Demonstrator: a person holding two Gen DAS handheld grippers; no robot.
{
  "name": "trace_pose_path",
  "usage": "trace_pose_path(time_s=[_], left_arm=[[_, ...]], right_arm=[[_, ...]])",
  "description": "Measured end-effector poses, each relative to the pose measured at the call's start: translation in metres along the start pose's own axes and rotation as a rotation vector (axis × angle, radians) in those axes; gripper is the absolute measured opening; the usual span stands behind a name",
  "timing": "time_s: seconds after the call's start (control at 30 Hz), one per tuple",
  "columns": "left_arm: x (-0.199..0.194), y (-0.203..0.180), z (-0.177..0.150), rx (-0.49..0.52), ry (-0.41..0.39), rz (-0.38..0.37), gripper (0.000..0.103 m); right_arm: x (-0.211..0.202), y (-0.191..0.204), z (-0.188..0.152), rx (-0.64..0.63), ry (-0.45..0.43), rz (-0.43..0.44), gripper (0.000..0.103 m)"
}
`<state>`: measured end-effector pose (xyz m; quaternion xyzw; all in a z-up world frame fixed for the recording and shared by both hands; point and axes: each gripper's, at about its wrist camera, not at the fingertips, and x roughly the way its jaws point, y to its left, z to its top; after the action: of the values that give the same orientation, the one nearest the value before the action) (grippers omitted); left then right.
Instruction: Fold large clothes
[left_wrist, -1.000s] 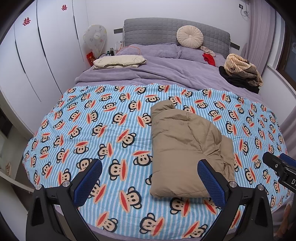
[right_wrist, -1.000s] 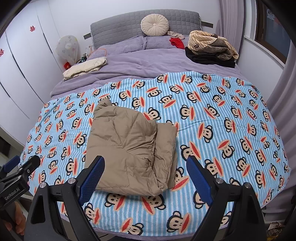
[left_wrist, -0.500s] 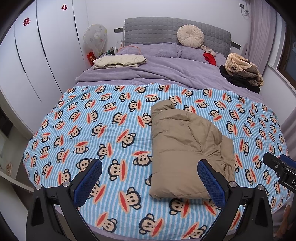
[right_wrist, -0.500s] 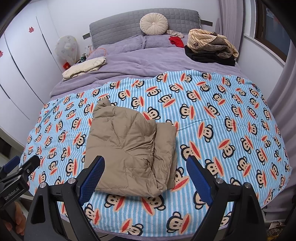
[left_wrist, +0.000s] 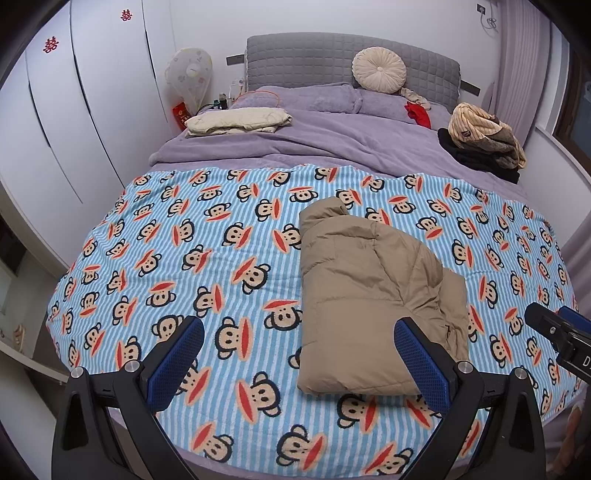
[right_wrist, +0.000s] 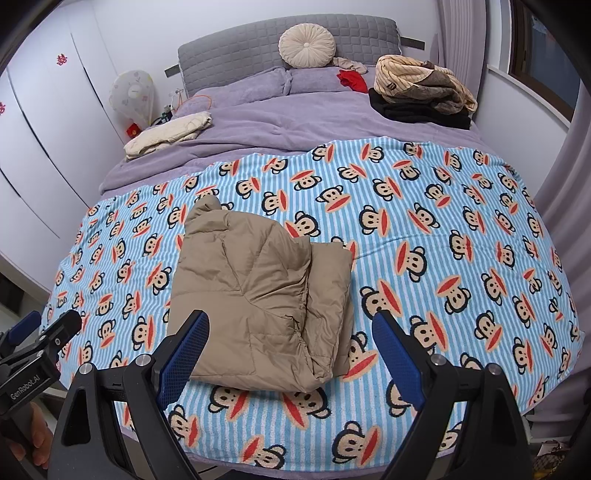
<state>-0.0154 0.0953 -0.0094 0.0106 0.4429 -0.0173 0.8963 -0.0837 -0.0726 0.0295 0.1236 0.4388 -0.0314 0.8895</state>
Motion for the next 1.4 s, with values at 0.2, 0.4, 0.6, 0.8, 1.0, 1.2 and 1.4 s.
trace_pose_path(time_s=[0.2, 0.4, 0.6, 0.8, 1.0, 1.2, 1.4], left_arm=[[0.0008, -0.0002, 0.0001, 0.002, 0.003, -0.002, 0.103], [0.0027, -0.0004, -0.0005, 0.005, 0.004, -0.003, 0.103], [0.0037, -0.0003, 0.0006, 0.006, 0.006, -0.005, 0.103], [0.0036, -0.0001, 0.001, 0.006, 0.005, -0.005, 0.103], [0.0048, 0.0001, 0.0006, 0.007, 0.002, -0.001, 0.103], [0.0059, 0.0013, 0.0014, 0.004, 0.003, -0.006, 0.103], [0.0041, 0.0025, 0.0038, 0.01, -0.002, -0.017, 0.103]], right_arm=[[0.0005, -0.0019, 0.0013, -0.002, 0.001, 0.002, 0.092], [0.0004, -0.0014, 0.0007, -0.001, 0.002, 0.002, 0.092], [0.0005, -0.0018, 0.0012, 0.0, 0.002, 0.003, 0.092], [0.0008, -0.0024, 0.0019, -0.001, 0.003, 0.004, 0.092], [0.0011, -0.0022, 0.002, -0.001, 0.004, 0.004, 0.092], [0.0013, -0.0018, 0.0023, 0.001, 0.005, 0.004, 0.092], [0.0011, -0.0018, 0.0014, 0.003, 0.009, 0.005, 0.092]])
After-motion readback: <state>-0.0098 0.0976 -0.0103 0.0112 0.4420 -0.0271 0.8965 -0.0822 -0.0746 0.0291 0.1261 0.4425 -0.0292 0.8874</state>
